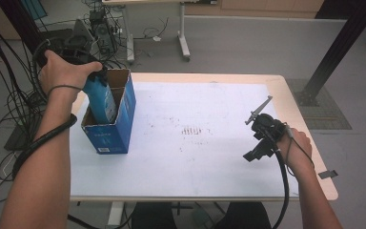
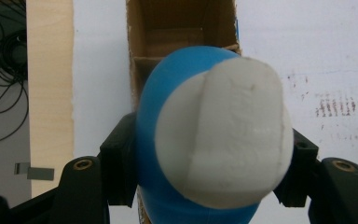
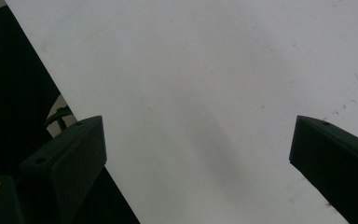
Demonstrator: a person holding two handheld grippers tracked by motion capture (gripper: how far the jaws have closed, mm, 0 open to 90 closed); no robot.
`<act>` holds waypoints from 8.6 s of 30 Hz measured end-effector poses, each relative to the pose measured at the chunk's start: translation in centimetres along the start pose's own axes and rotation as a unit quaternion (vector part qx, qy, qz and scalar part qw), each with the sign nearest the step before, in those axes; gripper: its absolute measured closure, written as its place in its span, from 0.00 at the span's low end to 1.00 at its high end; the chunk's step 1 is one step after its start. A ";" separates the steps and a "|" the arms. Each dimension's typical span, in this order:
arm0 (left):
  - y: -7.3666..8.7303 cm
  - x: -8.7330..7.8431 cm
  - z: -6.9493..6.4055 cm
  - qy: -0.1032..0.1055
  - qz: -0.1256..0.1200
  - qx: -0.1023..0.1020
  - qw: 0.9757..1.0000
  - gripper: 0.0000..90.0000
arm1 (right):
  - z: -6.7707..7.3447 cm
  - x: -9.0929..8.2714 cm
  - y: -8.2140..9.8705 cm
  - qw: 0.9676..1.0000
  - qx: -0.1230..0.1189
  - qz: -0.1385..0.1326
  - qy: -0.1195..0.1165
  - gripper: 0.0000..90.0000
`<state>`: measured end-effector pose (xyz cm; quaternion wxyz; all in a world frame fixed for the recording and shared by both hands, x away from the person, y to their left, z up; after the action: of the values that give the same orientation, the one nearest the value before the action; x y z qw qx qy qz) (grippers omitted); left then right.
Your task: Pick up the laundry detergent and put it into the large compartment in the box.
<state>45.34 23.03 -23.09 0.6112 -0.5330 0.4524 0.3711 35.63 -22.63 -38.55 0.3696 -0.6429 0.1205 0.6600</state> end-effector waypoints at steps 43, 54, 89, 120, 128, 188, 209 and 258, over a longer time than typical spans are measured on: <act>2.2 6.1 0.0 0.007 0.020 -0.014 1.000 0.42 | -0.4 0.6 0.3 1.000 0.004 0.007 0.004 0.04; 2.7 7.3 0.0 0.010 0.032 -0.016 0.999 0.42 | -0.3 0.5 0.3 1.000 0.006 0.007 0.006 0.04; 3.4 9.1 -0.3 0.003 0.043 -0.013 0.999 0.42 | -0.3 0.5 0.4 1.000 0.008 0.006 0.008 0.04; 3.4 9.1 -0.3 0.004 0.042 -0.018 0.999 0.42 | -0.4 0.5 0.4 1.000 0.009 0.004 0.008 0.04; 3.4 9.1 -0.2 0.005 0.043 -0.019 0.999 0.42 | -0.4 0.6 0.5 1.000 0.010 0.004 0.007 0.04; 3.6 9.1 -0.2 0.005 0.039 -0.026 0.999 0.42 | -0.4 0.6 0.5 1.000 0.009 0.004 0.006 0.04; 3.8 8.8 -0.1 0.002 0.042 -0.026 0.999 0.38 | -0.3 0.5 0.5 1.000 0.011 0.001 0.004 0.04; 2.6 0.4 -2.9 -0.009 0.008 0.018 1.000 0.15 | -0.2 0.4 0.1 1.000 0.004 -0.003 0.005 0.04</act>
<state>42.58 20.53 -24.36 0.6218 -0.5152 0.4574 0.3724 35.80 -22.66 -39.01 0.3737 -0.6452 0.1226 0.6550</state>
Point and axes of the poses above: each handheld gripper's, and its own axes: x roughly forward along the jaws, y roughly out of its underside, z roughly to its left, the point moved 6 cm from there along x, roughly forward along the jaws, and after that the axes turned 6 degrees about x, right-handed, at the moved point
